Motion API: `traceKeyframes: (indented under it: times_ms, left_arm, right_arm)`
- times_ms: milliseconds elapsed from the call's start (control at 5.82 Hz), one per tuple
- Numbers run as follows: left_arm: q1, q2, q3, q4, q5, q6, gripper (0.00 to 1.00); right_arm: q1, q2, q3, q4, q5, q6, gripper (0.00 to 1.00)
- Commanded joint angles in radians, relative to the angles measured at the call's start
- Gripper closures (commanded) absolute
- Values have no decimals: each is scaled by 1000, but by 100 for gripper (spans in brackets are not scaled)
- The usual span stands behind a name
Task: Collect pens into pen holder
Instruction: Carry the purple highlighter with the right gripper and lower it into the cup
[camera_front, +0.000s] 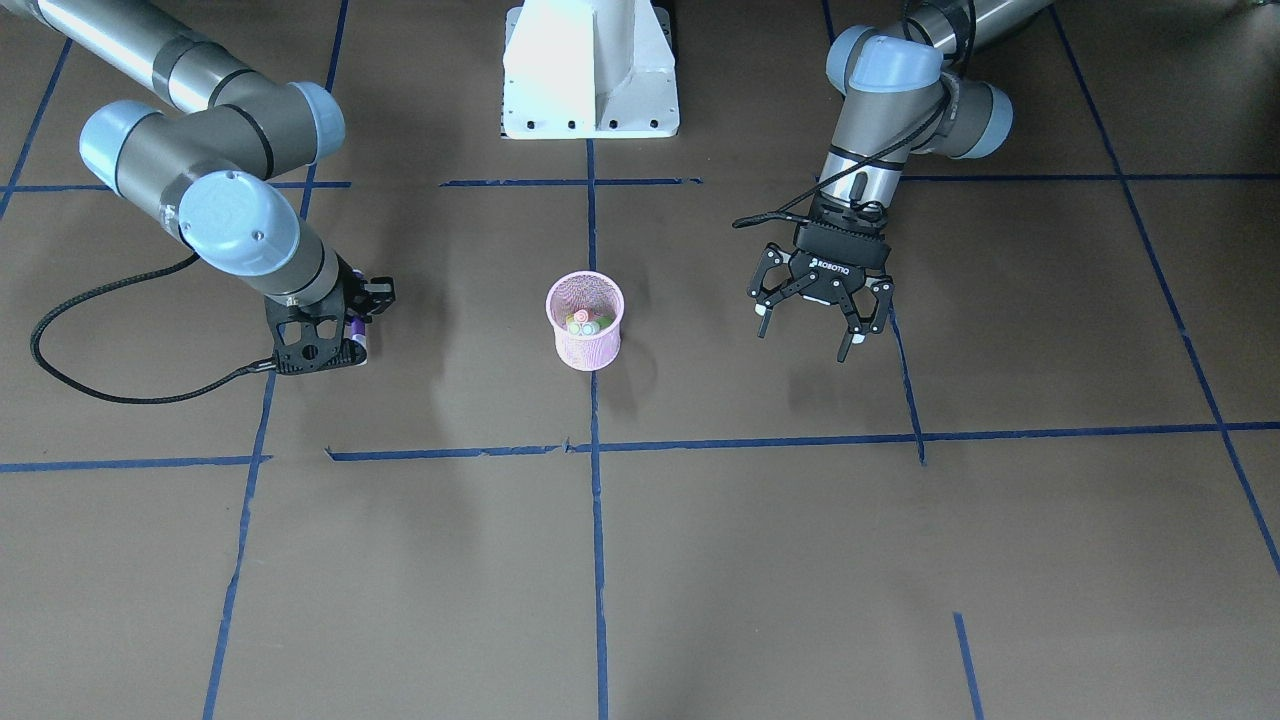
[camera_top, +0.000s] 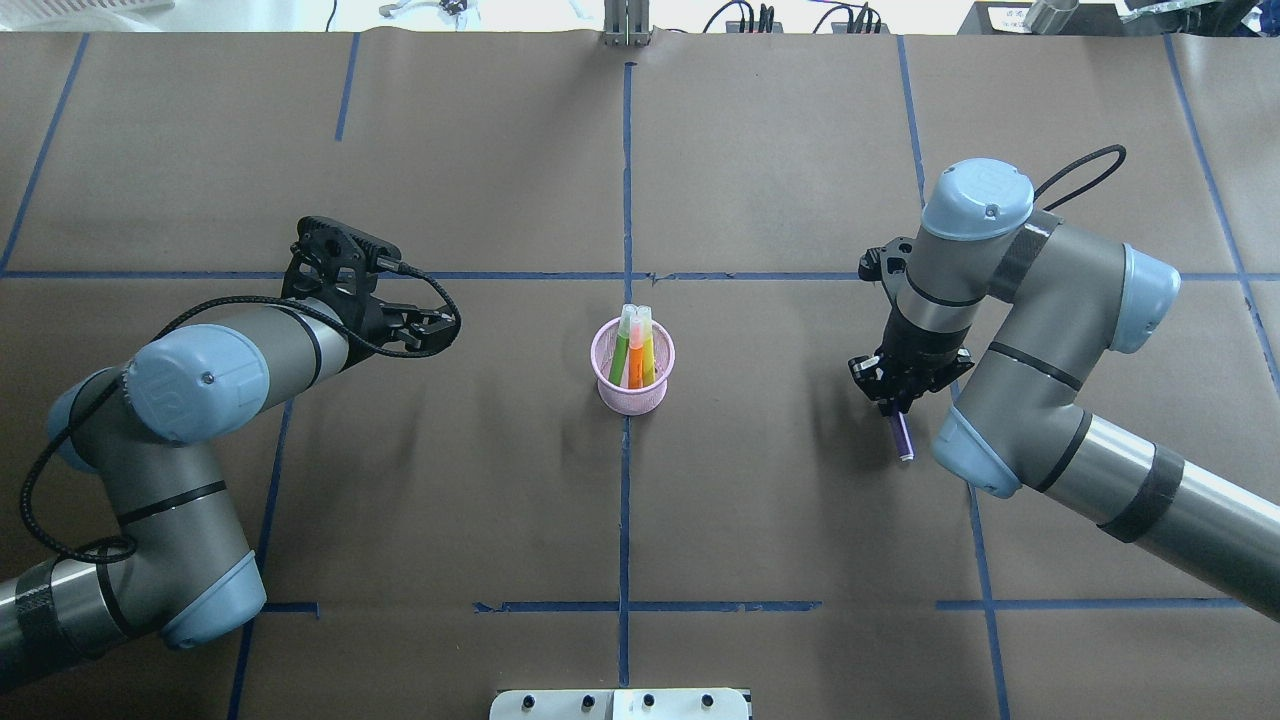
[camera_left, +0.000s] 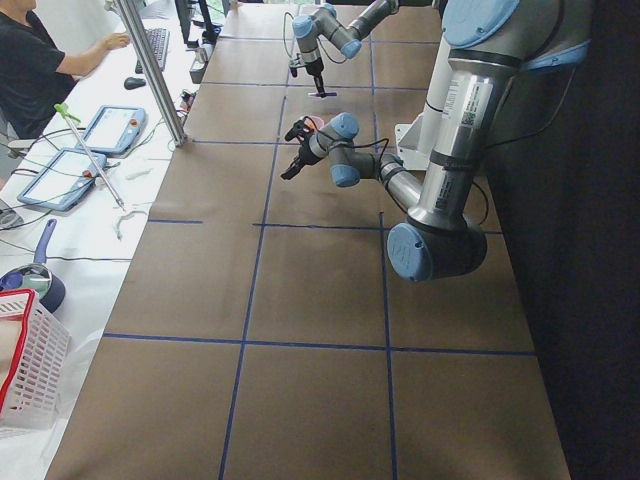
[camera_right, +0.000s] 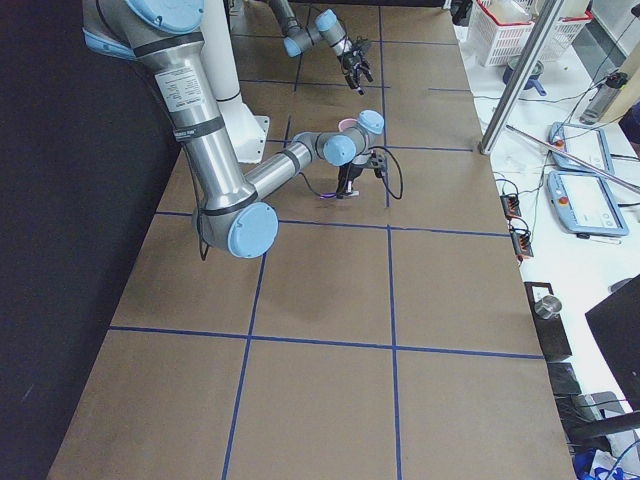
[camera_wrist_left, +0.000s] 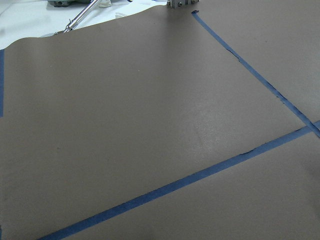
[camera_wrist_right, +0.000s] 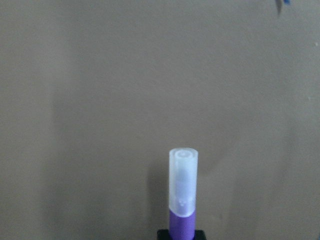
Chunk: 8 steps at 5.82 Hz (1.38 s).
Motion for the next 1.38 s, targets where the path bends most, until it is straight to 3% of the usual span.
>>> traceKeyframes:
  times_ms: [0, 172, 344, 516, 860, 1032, 1204]
  left_arm:
    - [0, 2, -32, -1, -1, 0, 0]
    - [0, 5, -35, -1, -1, 0, 0]
    - [0, 4, -35, -1, -1, 0, 0]
    - [0, 4, -35, -1, 0, 0, 0]
    - [0, 6, -38, -1, 0, 0, 0]
    - [0, 6, -38, -3, 0, 0, 0]
    - [0, 6, -38, -1, 0, -2, 0]
  right_arm:
    - [-30, 107, 90, 68, -150, 195, 100]
    - [-81, 151, 144, 112, -306, 354, 100]
    - [-150, 173, 188, 132, -499, 392, 100]
    - [-281, 188, 199, 132, -795, 392, 100]
    - [-400, 192, 187, 193, -1071, 392, 99]
    - [-429, 192, 161, 251, -1173, 393, 99]
    - [-436, 192, 119, 282, -1201, 410, 99]
